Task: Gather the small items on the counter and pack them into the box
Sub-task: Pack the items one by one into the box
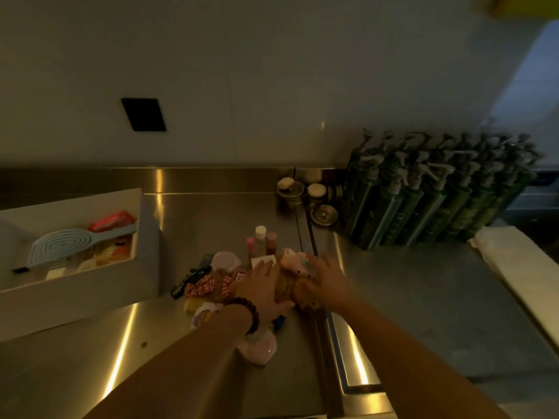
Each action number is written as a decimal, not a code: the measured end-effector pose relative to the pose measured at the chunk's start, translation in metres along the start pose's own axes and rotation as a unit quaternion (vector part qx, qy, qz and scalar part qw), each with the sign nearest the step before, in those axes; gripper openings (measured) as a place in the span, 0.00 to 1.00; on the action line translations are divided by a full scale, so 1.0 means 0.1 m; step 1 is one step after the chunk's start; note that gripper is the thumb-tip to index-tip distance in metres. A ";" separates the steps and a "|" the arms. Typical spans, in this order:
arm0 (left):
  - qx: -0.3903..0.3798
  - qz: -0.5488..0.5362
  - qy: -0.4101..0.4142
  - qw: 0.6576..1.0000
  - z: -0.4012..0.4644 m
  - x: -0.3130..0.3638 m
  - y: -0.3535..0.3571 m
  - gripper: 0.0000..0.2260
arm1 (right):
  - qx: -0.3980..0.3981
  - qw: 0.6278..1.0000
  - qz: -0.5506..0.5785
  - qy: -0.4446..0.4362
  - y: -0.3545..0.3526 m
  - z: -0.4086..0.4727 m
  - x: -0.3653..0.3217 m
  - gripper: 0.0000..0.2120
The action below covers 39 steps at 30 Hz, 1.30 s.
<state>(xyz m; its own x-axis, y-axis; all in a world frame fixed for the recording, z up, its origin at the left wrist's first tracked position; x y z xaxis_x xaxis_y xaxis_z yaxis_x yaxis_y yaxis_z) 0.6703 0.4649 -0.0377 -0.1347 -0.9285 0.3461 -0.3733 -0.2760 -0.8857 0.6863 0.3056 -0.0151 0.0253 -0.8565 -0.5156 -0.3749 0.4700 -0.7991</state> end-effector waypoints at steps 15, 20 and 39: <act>0.053 0.068 -0.035 0.996 0.15 0.20 0.13 0.24 | 0.097 0.990 0.105 -0.012 -0.19 0.17 0.16 0.14; 0.110 -0.014 -0.001 0.994 0.12 0.25 -0.10 0.22 | 0.143 0.981 0.132 -0.025 -0.39 0.04 0.27 0.11; 0.309 -0.151 0.023 0.939 -0.40 -0.03 -1.57 0.24 | 0.224 0.951 0.169 -0.134 -0.95 0.00 -0.50 0.16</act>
<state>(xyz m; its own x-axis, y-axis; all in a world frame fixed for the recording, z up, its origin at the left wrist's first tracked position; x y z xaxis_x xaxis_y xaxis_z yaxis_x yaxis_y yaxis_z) 0.6927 0.5212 0.1130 -0.1534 -0.7774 0.6101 0.2018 -0.6290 -0.7508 0.7209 0.3038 0.0871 0.2306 -0.5838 -0.7784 0.0264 0.8035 -0.5948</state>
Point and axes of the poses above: each hand's wrist, its own z-axis towards the middle knuckle, its own y-axis out of the palm, x = y × z, the point moved 4 cm from there along z, towards the middle knuckle, and after that the axes turned 7 degrees about -x, right-handed, at the moved point
